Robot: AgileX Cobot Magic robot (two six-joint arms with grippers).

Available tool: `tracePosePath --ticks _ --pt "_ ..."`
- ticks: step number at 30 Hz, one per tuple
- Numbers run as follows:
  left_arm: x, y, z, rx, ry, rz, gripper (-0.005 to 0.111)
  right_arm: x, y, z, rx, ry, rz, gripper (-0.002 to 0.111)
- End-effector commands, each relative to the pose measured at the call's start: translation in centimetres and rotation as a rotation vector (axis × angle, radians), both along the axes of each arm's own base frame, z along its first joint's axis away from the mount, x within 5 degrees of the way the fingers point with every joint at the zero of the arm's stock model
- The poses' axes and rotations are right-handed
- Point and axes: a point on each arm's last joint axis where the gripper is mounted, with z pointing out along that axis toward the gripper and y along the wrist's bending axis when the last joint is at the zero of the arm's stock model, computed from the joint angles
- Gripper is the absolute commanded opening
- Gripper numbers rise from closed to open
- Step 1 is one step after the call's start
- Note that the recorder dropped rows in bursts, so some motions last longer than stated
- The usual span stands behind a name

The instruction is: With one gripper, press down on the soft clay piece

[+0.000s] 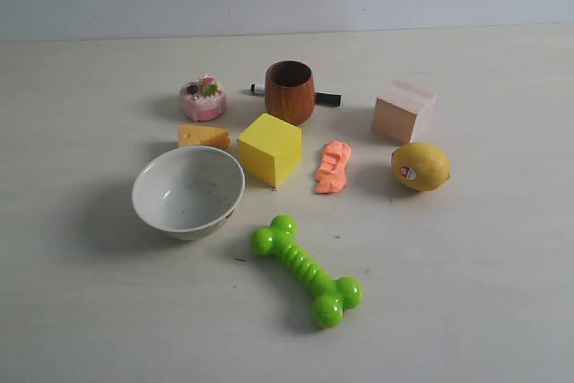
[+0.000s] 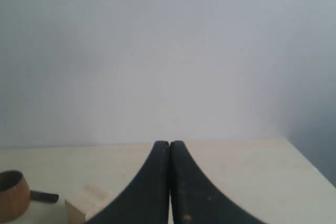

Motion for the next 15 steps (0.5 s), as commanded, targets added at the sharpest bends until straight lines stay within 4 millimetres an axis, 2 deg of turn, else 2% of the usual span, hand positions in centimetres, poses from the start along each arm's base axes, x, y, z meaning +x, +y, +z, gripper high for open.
tracePosePath --ticks 1,8,15 --pt "0.0 0.0 0.1 -0.005 -0.013 -0.007 0.0 0.5 -0.2 -1.9 0.018 0.032 -0.017 0.0" --pt "0.0 0.0 0.1 -0.005 -0.013 -0.007 0.0 1.0 -0.4 -4.3 0.029 0.048 -0.036 0.0" --pt "0.0 0.0 0.1 -0.005 -0.013 -0.007 0.0 0.2 -1.0 -8.8 0.069 0.073 -0.118 0.0"
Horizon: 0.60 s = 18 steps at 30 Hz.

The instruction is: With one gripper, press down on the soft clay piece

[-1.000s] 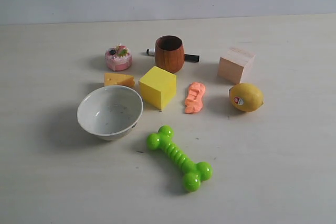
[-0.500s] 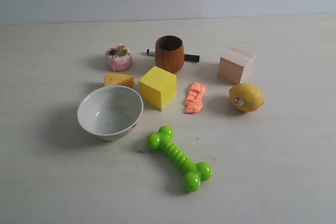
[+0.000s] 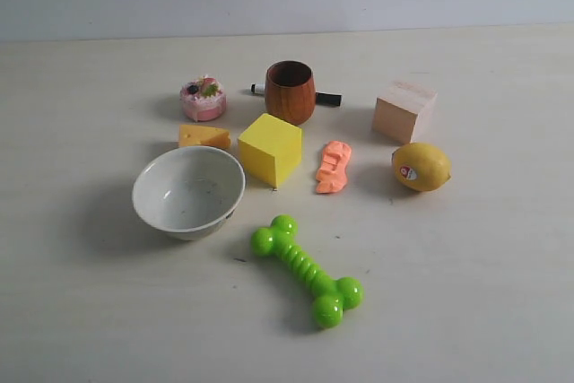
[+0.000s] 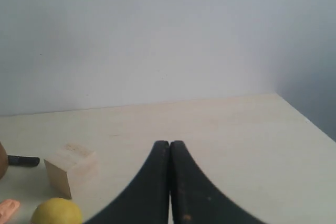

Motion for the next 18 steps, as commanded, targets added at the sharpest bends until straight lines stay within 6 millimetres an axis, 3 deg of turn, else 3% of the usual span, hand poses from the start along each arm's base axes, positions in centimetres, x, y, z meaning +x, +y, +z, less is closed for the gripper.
tracePosePath --ticks 1,7,18 --pt "0.0 0.0 0.1 -0.005 -0.013 -0.007 0.0 -0.4 -0.4 -2.8 0.038 0.003 -0.059 0.0" --pt "0.0 0.0 0.1 -0.005 -0.013 -0.007 0.0 -0.7 -0.4 -6.2 0.054 0.037 -0.061 0.0" --pt "0.0 0.0 0.1 -0.005 -0.013 -0.007 0.0 -1.1 -0.3 -6.7 0.048 0.053 -0.06 0.0"
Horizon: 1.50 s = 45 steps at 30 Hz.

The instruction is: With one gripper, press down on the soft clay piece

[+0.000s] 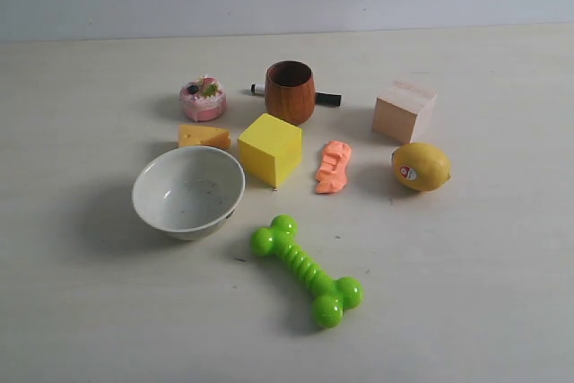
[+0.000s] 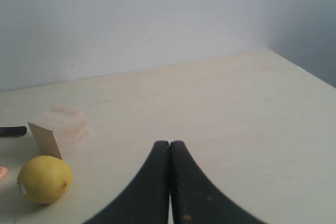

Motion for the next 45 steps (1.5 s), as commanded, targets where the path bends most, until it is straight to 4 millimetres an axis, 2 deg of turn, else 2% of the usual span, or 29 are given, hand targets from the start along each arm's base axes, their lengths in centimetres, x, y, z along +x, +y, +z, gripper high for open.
tracePosePath --ticks 1,6,45 --pt "-0.02 -0.05 0.08 -0.005 -0.013 -0.007 0.0 -0.07 -0.04 -0.29 -0.009 0.019 -0.006 0.0" --pt "-0.02 -0.05 0.08 -0.005 -0.013 -0.007 0.0 -0.16 -0.03 -0.71 -0.002 0.067 -0.005 0.0" --pt "-0.02 -0.05 0.08 -0.005 -0.013 -0.007 0.0 -0.16 -0.03 -0.71 0.005 0.065 -0.007 0.0"
